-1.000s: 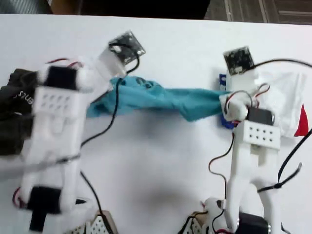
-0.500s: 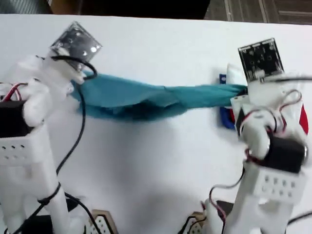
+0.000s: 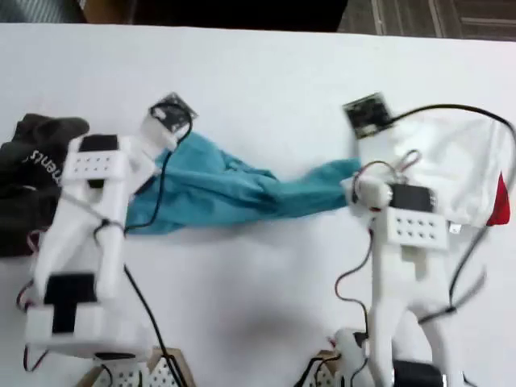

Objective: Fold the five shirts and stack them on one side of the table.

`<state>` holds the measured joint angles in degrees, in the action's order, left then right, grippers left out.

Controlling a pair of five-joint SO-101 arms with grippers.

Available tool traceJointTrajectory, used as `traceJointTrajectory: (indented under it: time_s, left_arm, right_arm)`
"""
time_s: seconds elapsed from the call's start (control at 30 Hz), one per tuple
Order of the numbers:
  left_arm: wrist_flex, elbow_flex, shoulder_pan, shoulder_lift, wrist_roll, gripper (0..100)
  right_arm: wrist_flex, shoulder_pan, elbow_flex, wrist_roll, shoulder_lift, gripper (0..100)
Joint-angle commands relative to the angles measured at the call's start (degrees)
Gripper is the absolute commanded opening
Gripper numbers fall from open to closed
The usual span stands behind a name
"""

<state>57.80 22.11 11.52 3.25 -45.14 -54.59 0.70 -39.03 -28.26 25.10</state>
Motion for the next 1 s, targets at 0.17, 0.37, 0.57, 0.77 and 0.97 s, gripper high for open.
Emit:
traceJointTrajectory:
  time_s: [0.17, 0.37, 0.57, 0.77, 0.97]
  left_arm:
    - [-1.7, -10.7, -0.4, 16.0, 0.0, 2]
    - [0.4, -14.7, -0.4, 18.7, 3.3, 2]
    - [9.7, -21.4, 0.1, 12.4, 3.4, 2]
    - [20.4, -29.3, 1.6, -1.8, 3.4, 2]
    - [26.5, -35.5, 1.7, -14.9, 3.3, 2]
  right_arm:
    - [7.3, -10.1, 2.7, -0.1, -17.7, 2.2]
    - [1.8, -10.0, 12.3, 2.5, -22.8, 2.2]
    - [-7.5, -9.6, 24.1, 2.4, -21.5, 2.2]
    - [-13.0, -7.4, 36.8, 2.3, -12.1, 2.2]
    - [-16.7, -3.7, 44.8, -0.4, -3.4, 2.2]
